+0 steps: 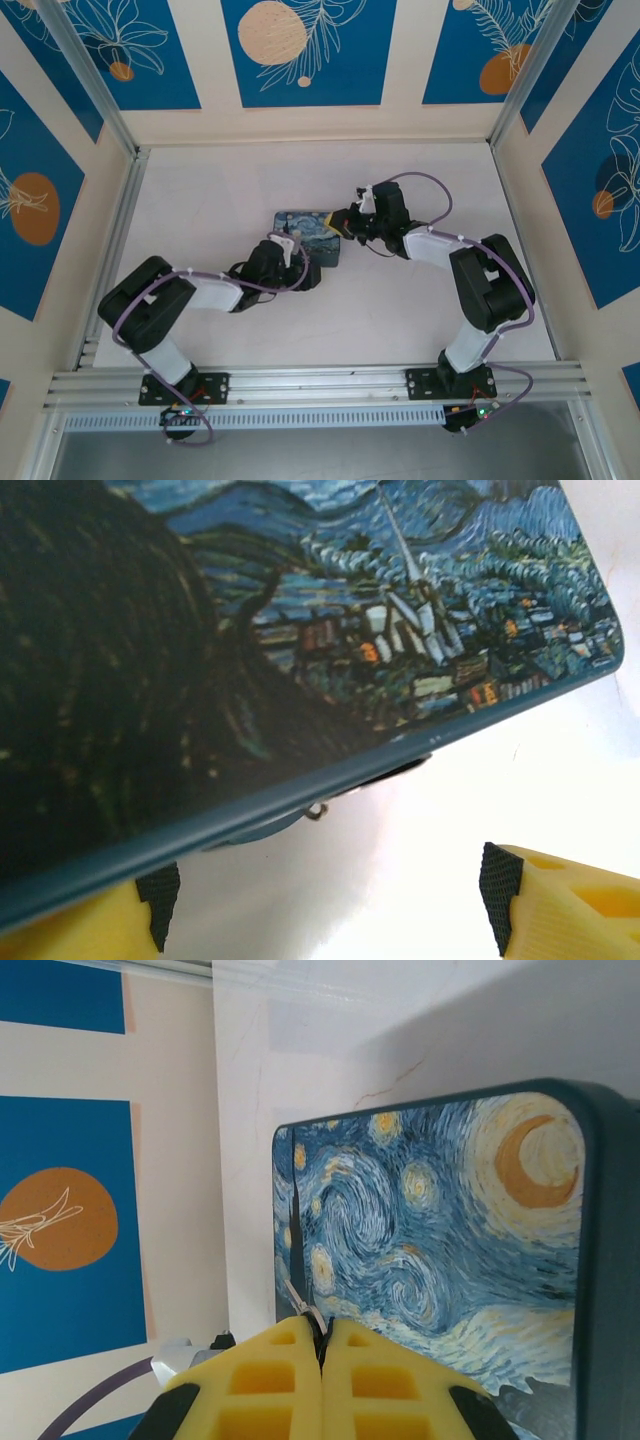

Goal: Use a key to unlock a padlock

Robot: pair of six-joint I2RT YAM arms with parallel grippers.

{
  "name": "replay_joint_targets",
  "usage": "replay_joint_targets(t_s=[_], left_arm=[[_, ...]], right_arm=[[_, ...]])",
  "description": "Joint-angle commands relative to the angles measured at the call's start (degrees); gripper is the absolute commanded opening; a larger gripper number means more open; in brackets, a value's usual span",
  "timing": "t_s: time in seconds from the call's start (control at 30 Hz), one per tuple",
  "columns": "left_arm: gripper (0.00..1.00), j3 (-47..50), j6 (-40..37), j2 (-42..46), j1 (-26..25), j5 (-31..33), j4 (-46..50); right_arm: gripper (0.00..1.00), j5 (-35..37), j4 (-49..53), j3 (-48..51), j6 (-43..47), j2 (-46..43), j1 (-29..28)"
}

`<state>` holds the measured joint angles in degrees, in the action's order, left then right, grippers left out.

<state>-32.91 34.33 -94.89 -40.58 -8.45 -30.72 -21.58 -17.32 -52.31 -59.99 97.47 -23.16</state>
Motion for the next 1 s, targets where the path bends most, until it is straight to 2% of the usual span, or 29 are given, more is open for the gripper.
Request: replay_joint_targets(t_s=[0.0, 0.3, 0.57, 0.97], left_arm=[[0.79, -2.37, 0.72, -3.05, -0.93, -1.38, -4.45], [0.78, -4.80, 6.12, -2.32, -1.68, -2.12, -7.72], [0.78, -4.53, 8.72, -5.33, -2.09, 1.09, -8.75], [0.77, -5.26, 4.03, -7.71, -3.43, 5.99, -4.60]], right_arm=[[0.00, -2.12, -0.10, -1.81, -0.34, 0.64, 0.63], [0.00, -1.97, -0.49, -2.05, -0.43, 0.97, 1.70], [0.00, -2.15, -0.69, -1.79, -0.52, 1.06, 1.89], [0.00, -2.85, -1.05, -1.45, -0.58, 1.67, 2.06]])
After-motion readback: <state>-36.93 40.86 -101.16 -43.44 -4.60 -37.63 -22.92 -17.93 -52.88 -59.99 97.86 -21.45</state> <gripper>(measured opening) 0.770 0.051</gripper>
